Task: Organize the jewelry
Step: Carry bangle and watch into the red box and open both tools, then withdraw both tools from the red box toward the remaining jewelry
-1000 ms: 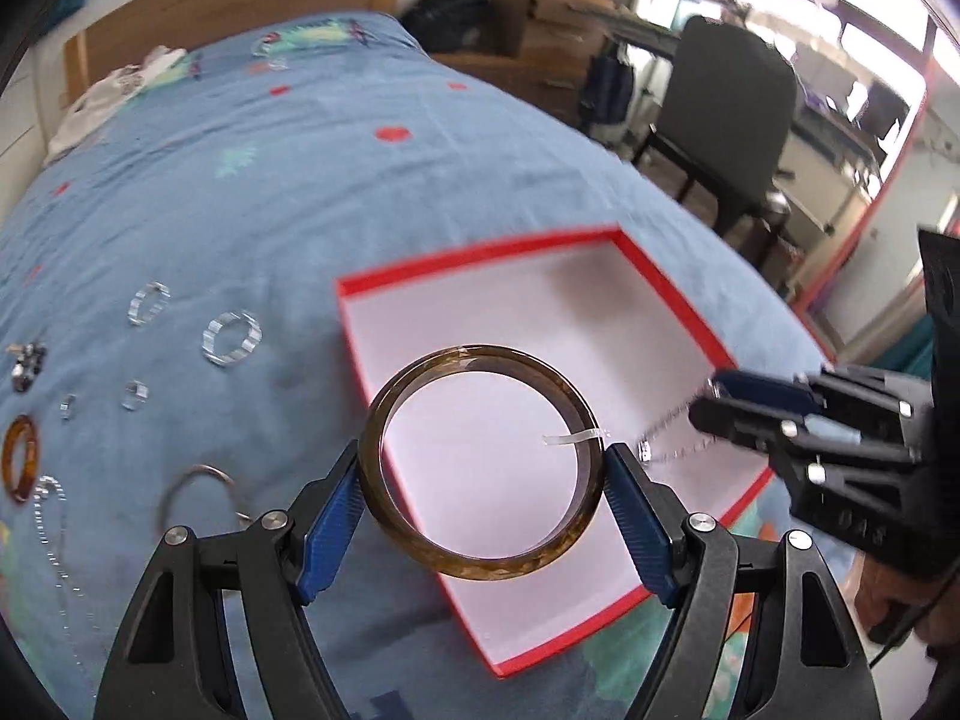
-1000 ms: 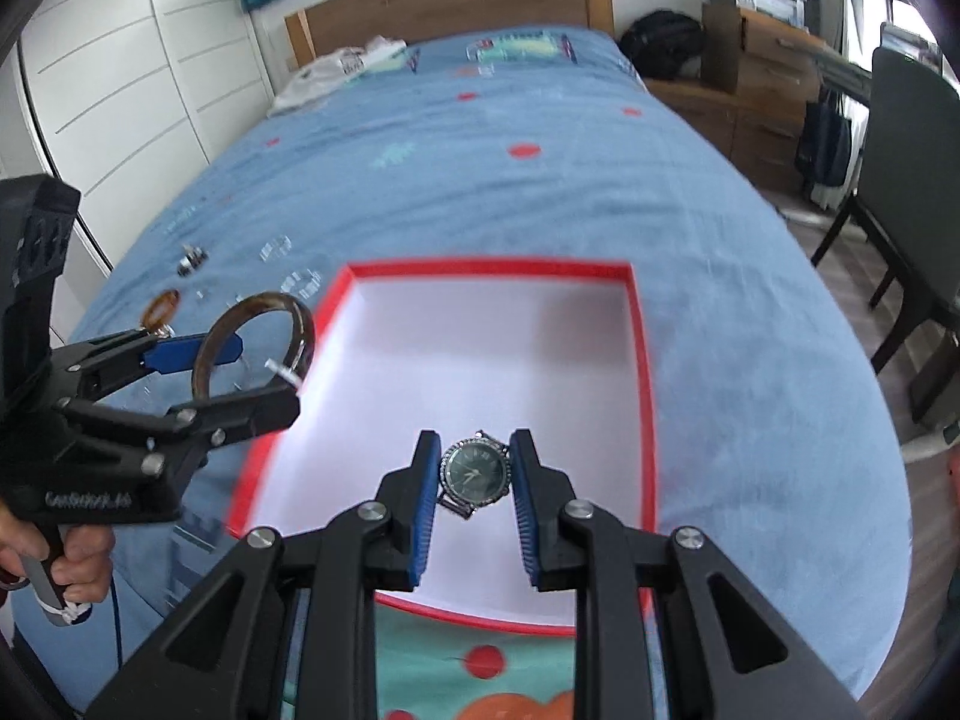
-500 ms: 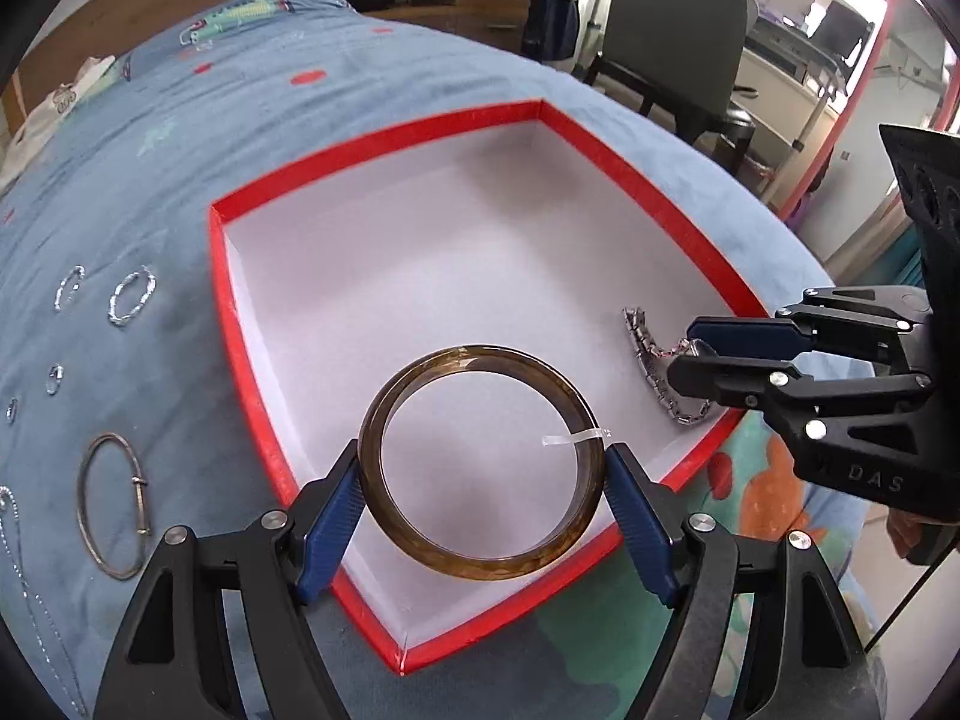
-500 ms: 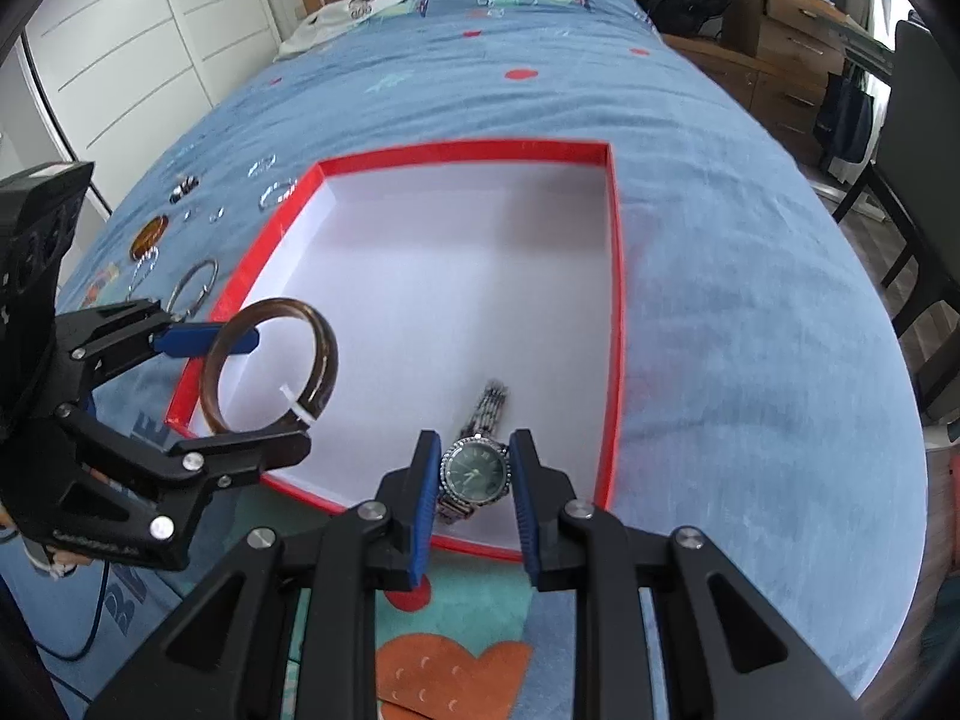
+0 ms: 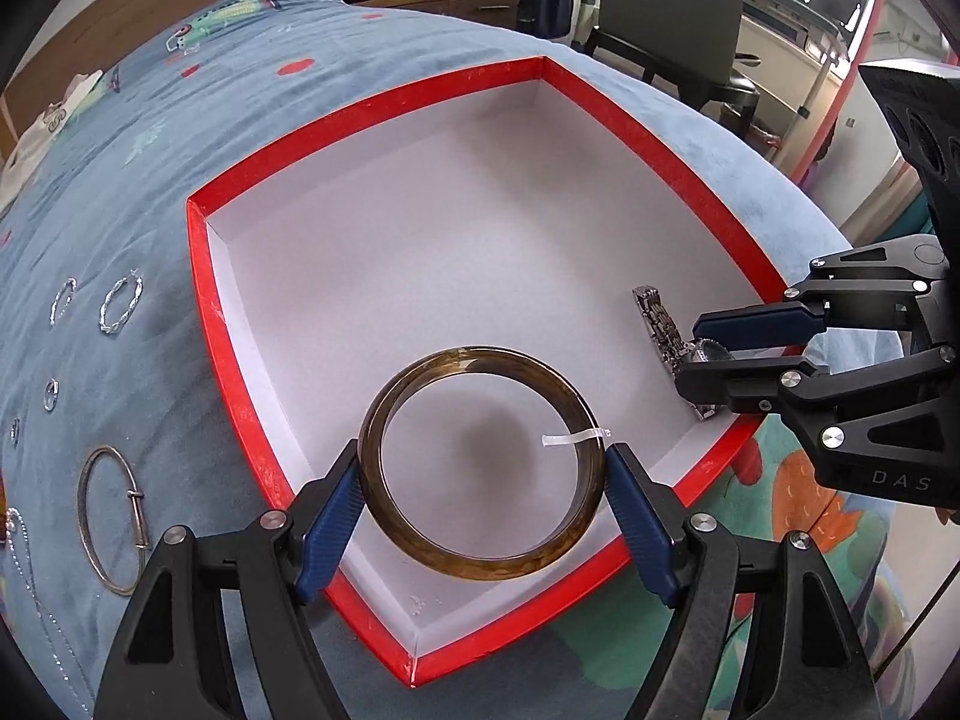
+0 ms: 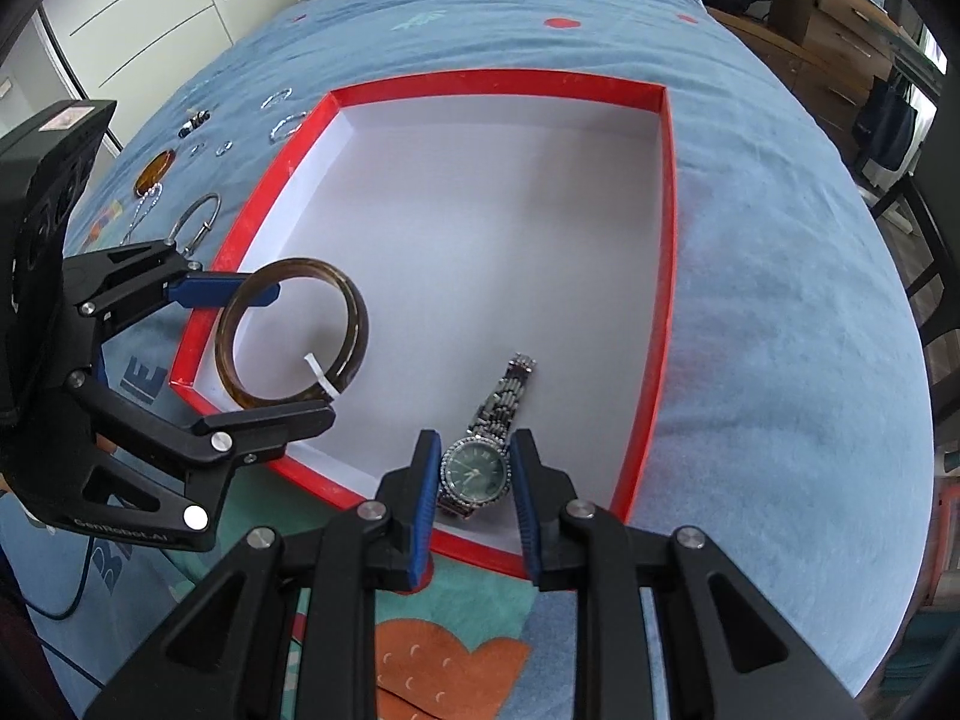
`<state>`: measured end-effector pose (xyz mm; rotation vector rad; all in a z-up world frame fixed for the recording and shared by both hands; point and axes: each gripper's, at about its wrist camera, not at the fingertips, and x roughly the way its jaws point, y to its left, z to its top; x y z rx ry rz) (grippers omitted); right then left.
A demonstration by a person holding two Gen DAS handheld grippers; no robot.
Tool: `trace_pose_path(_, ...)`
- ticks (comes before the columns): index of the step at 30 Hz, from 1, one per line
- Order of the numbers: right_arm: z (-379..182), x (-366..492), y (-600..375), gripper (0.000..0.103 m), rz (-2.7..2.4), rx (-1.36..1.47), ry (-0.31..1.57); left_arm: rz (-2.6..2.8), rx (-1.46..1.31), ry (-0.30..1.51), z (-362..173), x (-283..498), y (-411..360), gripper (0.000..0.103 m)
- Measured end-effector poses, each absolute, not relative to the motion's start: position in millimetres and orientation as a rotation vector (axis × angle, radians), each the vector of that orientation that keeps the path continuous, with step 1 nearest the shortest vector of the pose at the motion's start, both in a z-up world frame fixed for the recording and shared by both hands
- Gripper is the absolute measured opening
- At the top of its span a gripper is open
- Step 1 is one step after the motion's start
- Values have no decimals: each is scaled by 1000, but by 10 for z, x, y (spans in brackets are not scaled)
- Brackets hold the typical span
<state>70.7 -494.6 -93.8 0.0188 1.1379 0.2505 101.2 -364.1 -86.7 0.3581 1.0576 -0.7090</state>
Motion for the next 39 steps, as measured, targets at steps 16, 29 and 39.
trace_pose_path(16,-874,707,-4953,30,198,23,1157,-726,374,1059,-833,1057,-3647,77)
trace_pose_path(29,-593,453,-5065,35,144,44,1113,-718,380,1038,-711,1032,-3664,86)
trace_pose_path(39,-252,9,-5149,36,74,95,1042,-718,303,956,-217,693,-3301,86)
